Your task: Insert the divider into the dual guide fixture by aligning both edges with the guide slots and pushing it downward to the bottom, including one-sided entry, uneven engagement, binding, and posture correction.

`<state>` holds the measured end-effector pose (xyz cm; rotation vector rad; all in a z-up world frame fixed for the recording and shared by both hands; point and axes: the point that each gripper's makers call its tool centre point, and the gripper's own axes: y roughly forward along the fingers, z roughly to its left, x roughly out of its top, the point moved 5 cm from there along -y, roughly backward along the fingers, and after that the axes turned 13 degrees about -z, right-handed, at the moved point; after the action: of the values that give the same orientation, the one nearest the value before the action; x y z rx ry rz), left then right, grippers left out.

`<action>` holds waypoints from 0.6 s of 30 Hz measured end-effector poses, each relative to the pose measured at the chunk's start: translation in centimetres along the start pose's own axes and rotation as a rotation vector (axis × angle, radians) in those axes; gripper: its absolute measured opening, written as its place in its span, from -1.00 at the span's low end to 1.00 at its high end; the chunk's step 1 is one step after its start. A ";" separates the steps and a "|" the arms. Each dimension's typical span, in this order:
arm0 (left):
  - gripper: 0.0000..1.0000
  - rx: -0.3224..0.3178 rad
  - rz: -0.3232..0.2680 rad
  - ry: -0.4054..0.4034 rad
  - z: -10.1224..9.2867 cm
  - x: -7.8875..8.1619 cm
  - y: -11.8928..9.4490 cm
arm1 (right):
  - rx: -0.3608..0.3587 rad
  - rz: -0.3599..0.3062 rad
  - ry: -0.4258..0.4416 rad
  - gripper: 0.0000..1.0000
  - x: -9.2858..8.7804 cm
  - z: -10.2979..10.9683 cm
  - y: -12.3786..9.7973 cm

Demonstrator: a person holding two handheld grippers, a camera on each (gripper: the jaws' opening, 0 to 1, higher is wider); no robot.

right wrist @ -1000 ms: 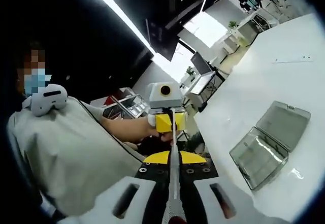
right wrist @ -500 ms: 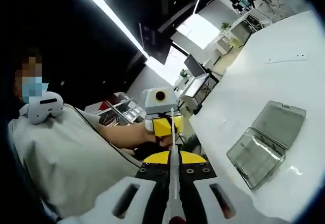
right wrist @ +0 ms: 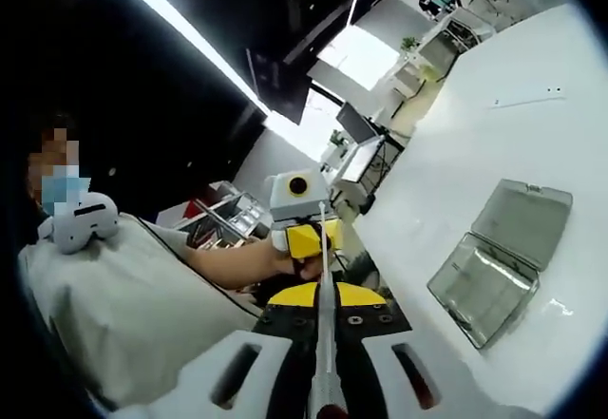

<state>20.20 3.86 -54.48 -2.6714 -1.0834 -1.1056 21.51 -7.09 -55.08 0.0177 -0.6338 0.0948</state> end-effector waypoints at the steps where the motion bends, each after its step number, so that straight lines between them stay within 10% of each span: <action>1: -1.00 -0.002 -0.001 0.001 0.0 0.0 0.0 | 0.000 0.001 0.003 -1.00 0.0 0.0 0.0; 18: -1.00 0.061 -0.039 -0.031 1.7 0.0 -1.4 | -0.122 0.076 0.022 -1.00 0.0 -0.4 1.7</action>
<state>20.29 5.42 -56.06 -2.6397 -1.1599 -1.0229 21.62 -5.37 -55.40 -0.1253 -0.6175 0.1290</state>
